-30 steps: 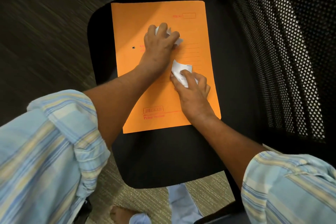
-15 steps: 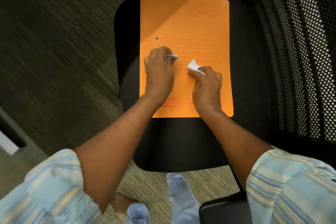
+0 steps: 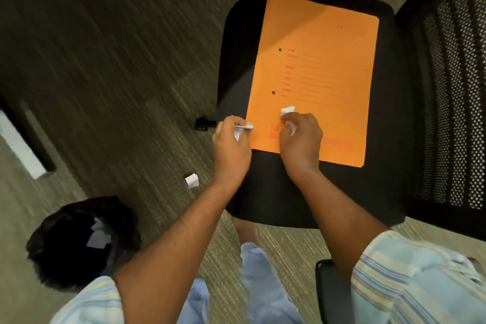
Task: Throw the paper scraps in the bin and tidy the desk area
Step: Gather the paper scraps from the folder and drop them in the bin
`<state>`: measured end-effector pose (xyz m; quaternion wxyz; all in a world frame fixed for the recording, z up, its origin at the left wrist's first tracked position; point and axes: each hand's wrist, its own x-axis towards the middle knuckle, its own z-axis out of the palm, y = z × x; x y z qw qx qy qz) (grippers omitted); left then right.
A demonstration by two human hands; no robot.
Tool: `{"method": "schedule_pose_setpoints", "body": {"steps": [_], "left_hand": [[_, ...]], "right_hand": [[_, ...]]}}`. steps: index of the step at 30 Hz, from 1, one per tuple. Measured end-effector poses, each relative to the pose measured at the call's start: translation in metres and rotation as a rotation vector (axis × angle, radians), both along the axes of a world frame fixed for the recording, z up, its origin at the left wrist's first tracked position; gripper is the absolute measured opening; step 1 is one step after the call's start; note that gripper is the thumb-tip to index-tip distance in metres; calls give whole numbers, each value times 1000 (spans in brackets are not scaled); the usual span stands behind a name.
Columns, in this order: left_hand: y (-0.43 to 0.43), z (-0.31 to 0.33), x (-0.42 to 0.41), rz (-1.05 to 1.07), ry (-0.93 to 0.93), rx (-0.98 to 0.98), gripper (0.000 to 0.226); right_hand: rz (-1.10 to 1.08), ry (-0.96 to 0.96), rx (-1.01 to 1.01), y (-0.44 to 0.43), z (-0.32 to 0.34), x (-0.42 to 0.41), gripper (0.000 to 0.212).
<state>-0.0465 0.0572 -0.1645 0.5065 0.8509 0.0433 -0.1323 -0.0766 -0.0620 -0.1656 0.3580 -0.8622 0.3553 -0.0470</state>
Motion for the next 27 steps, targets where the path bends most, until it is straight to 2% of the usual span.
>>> {"method": "schedule_pose_setpoints", "body": {"steps": [6, 15, 21, 27], "left_hand": [[33, 6, -10, 148, 135, -110, 8], [112, -7, -33, 579, 293, -300, 24], [179, -16, -58, 741, 314, -301, 18], [259, -34, -85, 913, 335, -299, 28]], "right_hand": [[71, -82, 58, 51, 9, -9, 28], [247, -137, 157, 155, 14, -23, 26], [356, -95, 229, 219, 7, -36, 24], [487, -40, 263, 288, -12, -55, 24]]}}
